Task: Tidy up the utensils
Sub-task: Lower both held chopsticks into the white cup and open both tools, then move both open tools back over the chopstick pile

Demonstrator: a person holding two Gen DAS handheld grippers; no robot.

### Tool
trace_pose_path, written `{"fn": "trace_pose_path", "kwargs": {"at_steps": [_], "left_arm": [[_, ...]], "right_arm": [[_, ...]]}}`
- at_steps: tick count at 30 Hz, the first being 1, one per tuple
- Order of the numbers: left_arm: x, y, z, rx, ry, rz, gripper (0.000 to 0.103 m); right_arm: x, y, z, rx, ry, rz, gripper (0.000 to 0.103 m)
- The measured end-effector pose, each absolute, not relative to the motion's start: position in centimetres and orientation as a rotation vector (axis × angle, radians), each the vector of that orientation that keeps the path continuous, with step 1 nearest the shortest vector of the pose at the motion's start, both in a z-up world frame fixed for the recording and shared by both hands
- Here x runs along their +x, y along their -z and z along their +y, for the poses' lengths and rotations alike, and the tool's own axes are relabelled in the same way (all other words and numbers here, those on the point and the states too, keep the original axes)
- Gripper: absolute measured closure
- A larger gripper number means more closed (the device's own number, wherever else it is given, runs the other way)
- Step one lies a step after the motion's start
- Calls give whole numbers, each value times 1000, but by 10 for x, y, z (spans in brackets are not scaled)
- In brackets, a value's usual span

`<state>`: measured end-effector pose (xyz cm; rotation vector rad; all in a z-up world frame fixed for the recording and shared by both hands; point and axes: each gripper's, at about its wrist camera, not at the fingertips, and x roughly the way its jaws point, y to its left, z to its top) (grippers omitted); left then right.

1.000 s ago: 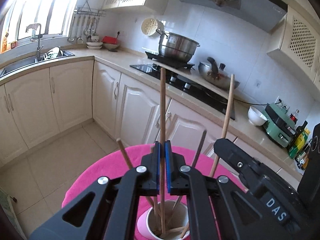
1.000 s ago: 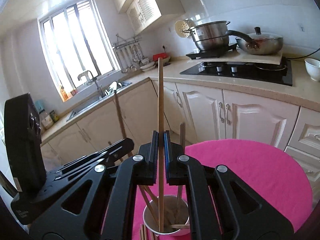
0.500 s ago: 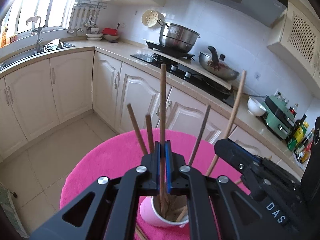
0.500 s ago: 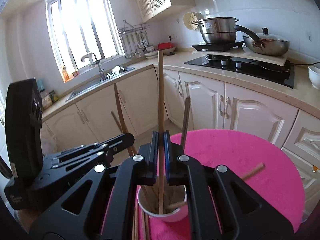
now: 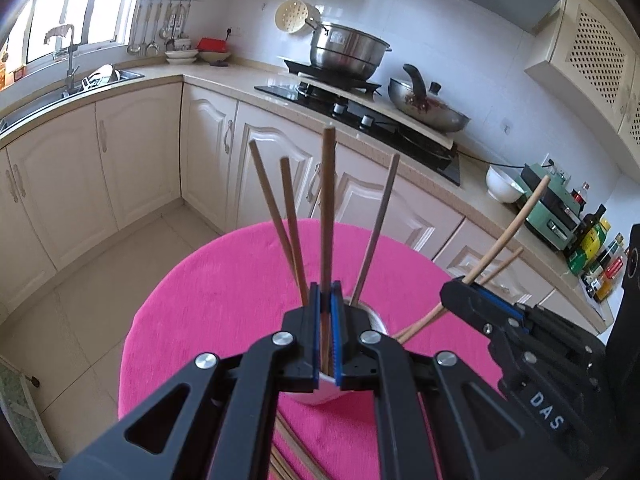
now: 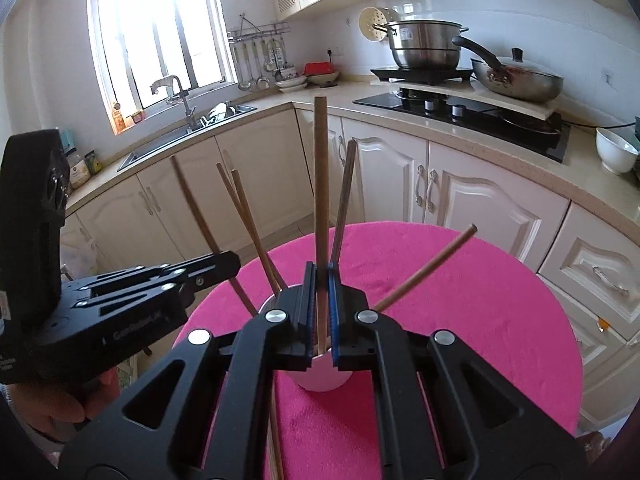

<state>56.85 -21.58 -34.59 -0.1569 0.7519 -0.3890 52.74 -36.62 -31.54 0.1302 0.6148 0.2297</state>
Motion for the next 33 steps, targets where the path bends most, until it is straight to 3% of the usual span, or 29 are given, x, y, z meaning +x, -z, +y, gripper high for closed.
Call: {"fn": "trace_pose_path", "kwargs": {"at_steps": [3,5,6,17,33], "left_arm": [[566,350,-215,-156,393,781,96],[564,352,-213,-160,388,800,78],[563,352,-211,-163,384,804,77],[538,353,-176,-247,308,820,68],[516,378,-141,-249,184,890,68]], "right_arm": [[527,317,-366,140,-226,626,97],[526,318,-366,144,-222,636,97],[526,319,-366,145,-220,639,97],[522,323,-358,140,-207,665,97],[518,321,-356,128,-180,684,92]]}}
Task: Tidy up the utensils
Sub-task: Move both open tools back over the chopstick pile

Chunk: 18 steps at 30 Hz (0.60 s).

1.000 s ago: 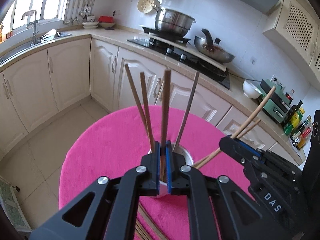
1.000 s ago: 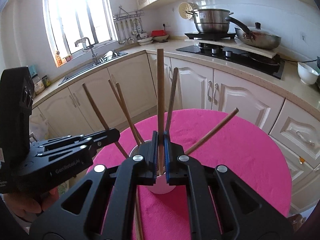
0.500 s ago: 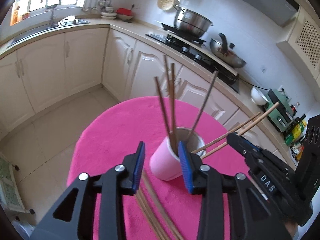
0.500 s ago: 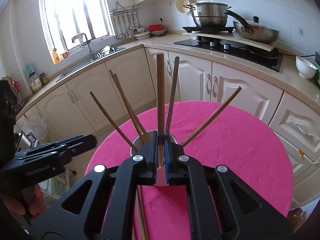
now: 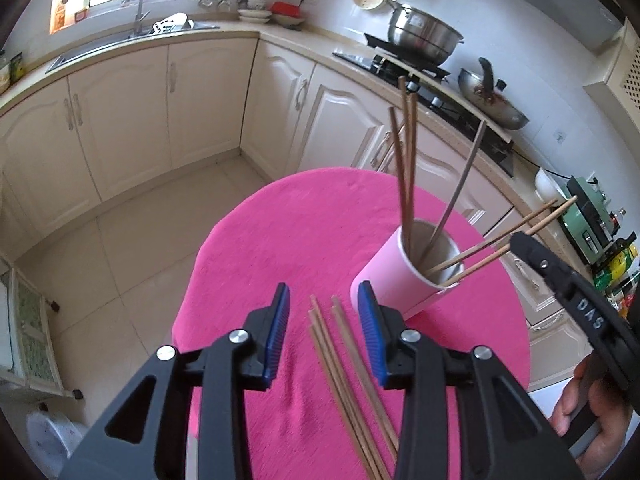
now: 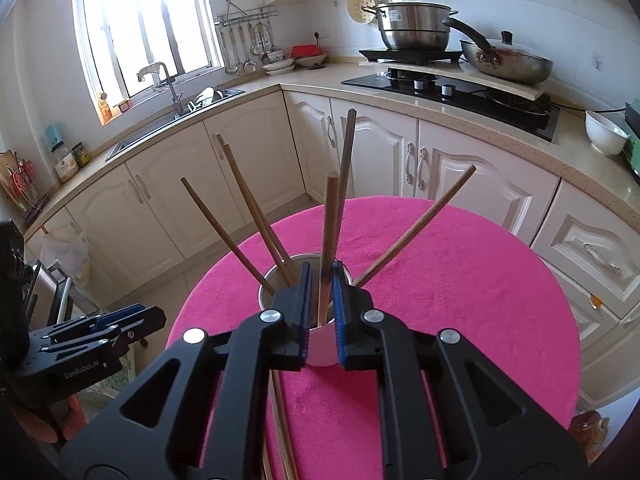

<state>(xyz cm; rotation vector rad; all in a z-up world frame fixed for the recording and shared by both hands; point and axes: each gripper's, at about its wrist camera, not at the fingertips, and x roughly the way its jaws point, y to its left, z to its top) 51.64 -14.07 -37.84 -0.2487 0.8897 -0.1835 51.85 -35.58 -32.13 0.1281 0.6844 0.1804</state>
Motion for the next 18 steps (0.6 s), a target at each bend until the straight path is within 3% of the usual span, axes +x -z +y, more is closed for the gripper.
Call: {"fn": "trace_pose_path", "kwargs": {"at_steps": [7,10,18], "left_arm": [[510,395,-139,-260,170,950,68],[508,411,-145,-262,165,1003,68],[507,469,-178,-205,152,1231,68]], "right_arm": [[504,315,-365,103,-172,688,91],[494,318,-372,86,-165,707,85],[483,372,-377,91,-178,887,84]]}}
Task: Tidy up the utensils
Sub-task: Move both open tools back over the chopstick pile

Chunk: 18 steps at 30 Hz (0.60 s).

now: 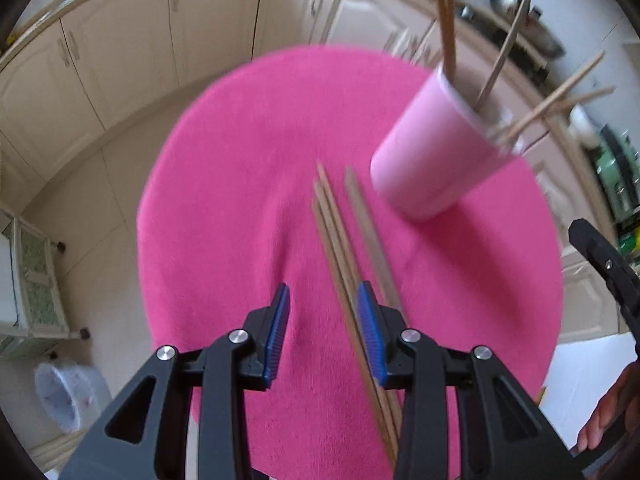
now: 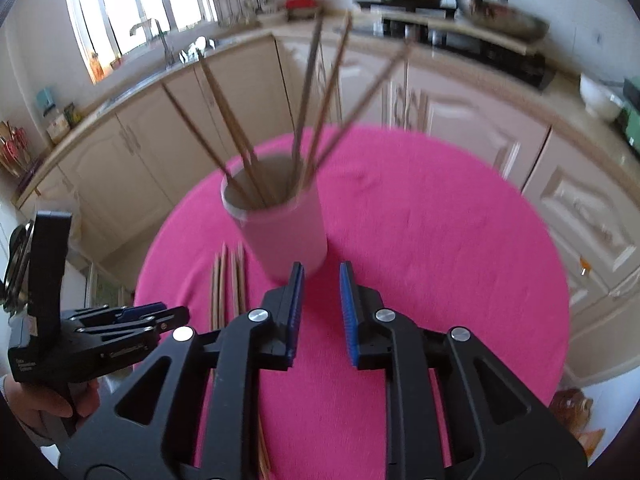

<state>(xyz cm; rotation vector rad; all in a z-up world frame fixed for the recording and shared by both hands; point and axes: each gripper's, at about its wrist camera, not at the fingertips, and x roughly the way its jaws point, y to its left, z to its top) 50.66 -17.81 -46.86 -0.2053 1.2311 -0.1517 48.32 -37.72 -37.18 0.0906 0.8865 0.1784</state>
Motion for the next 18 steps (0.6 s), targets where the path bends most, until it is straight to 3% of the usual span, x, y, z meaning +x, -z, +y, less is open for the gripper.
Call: {"fn": "trace_pose_path", "kwargs": {"at_steps": [8,18], "left_arm": [[501,492,-197,-138,119,1329,68],[503,493,-210,-124,33,1353,68]], "right_arm": [[478,414,-372,91,-222,1023,84],[487,422,-376,92,-270,1056,84]]}}
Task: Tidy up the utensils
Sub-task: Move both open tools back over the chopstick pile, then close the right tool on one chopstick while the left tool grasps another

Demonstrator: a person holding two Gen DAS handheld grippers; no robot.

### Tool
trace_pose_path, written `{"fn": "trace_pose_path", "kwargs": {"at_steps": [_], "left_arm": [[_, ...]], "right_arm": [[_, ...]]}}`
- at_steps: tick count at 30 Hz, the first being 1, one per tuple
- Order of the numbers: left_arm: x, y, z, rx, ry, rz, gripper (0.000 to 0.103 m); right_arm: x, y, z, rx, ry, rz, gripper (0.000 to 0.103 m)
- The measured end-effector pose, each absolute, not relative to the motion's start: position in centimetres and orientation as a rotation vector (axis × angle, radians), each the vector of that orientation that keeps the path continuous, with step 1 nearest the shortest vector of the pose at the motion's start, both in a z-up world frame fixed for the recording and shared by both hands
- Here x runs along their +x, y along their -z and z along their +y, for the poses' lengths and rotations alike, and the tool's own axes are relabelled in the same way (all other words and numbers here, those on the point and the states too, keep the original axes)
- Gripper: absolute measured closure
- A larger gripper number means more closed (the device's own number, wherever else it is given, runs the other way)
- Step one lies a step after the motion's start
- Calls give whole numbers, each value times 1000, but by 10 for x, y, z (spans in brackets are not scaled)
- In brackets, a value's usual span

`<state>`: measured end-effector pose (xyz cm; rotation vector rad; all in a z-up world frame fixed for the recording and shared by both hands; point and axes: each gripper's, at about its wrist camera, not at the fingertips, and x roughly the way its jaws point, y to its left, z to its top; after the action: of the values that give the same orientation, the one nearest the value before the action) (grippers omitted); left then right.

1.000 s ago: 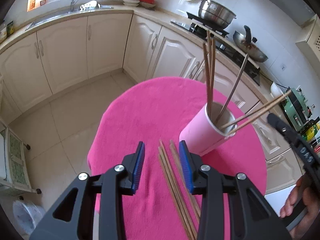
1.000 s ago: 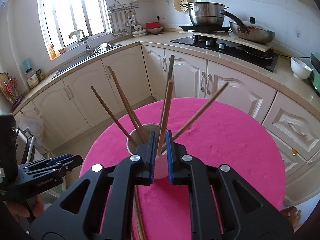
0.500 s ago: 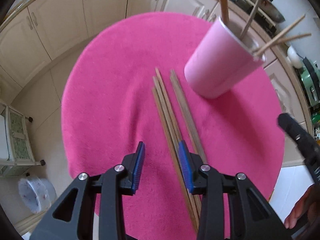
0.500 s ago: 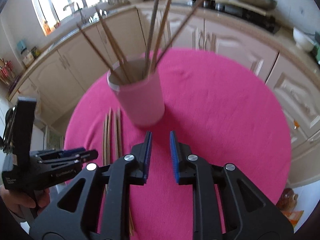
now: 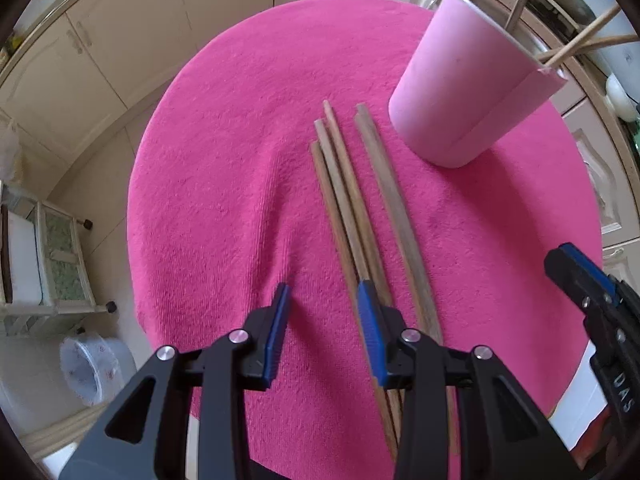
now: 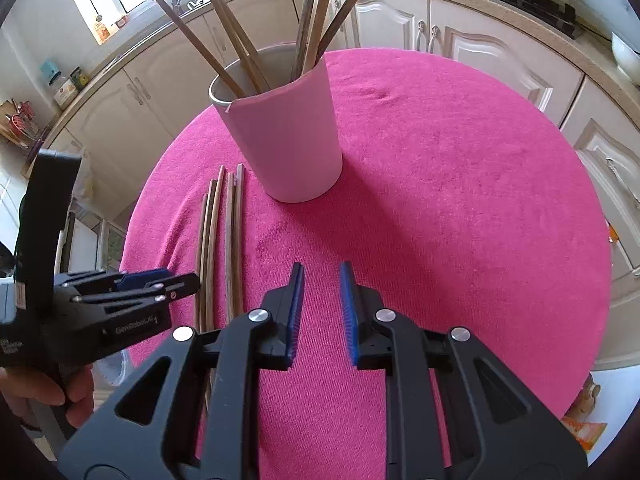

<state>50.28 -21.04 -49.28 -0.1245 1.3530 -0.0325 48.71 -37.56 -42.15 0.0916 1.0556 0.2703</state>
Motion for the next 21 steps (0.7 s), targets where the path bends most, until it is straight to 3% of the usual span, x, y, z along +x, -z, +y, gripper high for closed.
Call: {"fn": "trace_pose_path", "kwargs": {"at_steps": [11,16,21], "left_arm": [[524,493,-241,5,-50,1419,68],[526,488,-247,-2,-42,1427,89],[528,483,-223,-105,-10,1434,95]], "right_arm": [[496,427,-374,75,-315,1087,84],[502,432,-371,59,-335,1115,84],[509,437,-361,48,-364,1144,84]]}}
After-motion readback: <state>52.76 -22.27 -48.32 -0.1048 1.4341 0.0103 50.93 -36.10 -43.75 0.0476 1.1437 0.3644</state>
